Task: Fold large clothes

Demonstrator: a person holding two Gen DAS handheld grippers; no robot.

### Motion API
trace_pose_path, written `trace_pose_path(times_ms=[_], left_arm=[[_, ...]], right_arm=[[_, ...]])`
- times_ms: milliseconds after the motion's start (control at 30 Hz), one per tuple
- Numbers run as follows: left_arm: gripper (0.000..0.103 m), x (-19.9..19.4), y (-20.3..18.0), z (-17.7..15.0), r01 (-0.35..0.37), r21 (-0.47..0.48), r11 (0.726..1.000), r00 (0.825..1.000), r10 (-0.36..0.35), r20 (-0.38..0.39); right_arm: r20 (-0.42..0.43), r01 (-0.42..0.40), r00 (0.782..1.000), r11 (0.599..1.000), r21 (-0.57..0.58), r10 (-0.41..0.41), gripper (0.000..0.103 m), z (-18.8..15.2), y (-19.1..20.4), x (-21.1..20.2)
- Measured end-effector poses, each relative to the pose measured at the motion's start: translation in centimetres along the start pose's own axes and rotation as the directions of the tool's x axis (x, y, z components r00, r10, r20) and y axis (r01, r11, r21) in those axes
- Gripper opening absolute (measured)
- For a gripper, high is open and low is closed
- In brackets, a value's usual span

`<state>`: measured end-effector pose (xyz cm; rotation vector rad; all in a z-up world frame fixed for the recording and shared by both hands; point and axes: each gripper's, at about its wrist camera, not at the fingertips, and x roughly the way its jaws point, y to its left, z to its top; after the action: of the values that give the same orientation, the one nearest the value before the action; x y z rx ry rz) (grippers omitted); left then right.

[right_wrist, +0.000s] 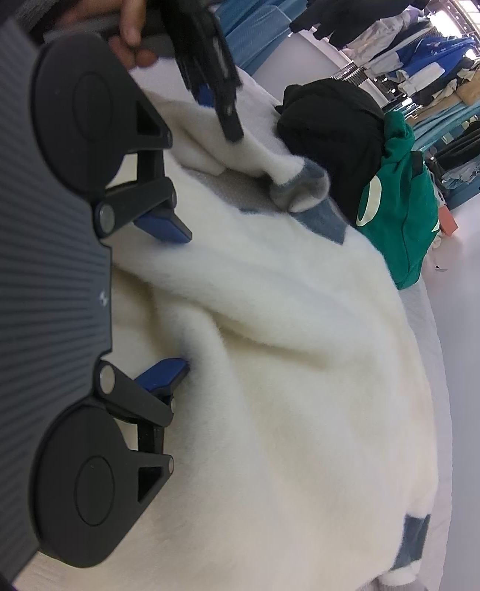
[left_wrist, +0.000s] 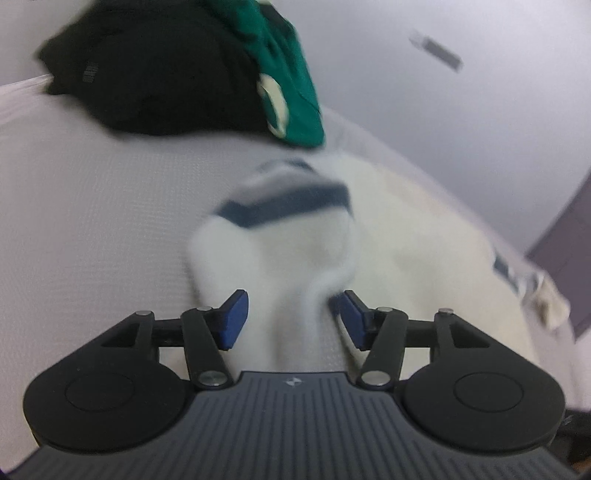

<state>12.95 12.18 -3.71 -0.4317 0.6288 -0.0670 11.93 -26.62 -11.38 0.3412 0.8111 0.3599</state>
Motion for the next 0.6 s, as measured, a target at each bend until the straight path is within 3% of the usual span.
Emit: trace_pose_path(times_ms=[133, 200, 267, 367, 600], left_arm=[[0.064, -4.6, 3.0, 0.0, -0.022, -0.178, 0.984, 0.994, 0.04, 0.1], [0.064, -5.6, 4.6, -0.2, -0.069, -0.247, 0.967, 0.991, 0.096, 0.098], [0.064, -5.3, 5.9, -0.5, -0.131, -0.301, 0.945, 0.988, 0.149, 0.037], [0.064, -4.2, 6.9, -1.5, -0.186, -0.339, 0.922, 0.982, 0.166, -0.089], [0.063, -1.5, 5.4, -2.4, -0.2, -0.253, 0.947, 0.969, 0.152, -0.195]], right_arm=[[0.007, -0.014, 1.0, 1.0, 0.007, 0.014, 0.072, -0.1, -0.1, -0.5], [0.009, -0.02, 1.0, 1.0, 0.011, 0.02, 0.072, -0.2, -0.2, -0.7], [0.008, -0.02, 1.0, 1.0, 0.019, 0.02, 0.072, -0.3, -0.3, -0.9], [0.007, -0.021, 1.0, 0.999, 0.031, 0.02, 0.072, -0.3, -0.4, -0.8], [0.006, -0.003, 1.0, 1.0, 0.03, 0.003, 0.072, -0.5, -0.3, -0.6]])
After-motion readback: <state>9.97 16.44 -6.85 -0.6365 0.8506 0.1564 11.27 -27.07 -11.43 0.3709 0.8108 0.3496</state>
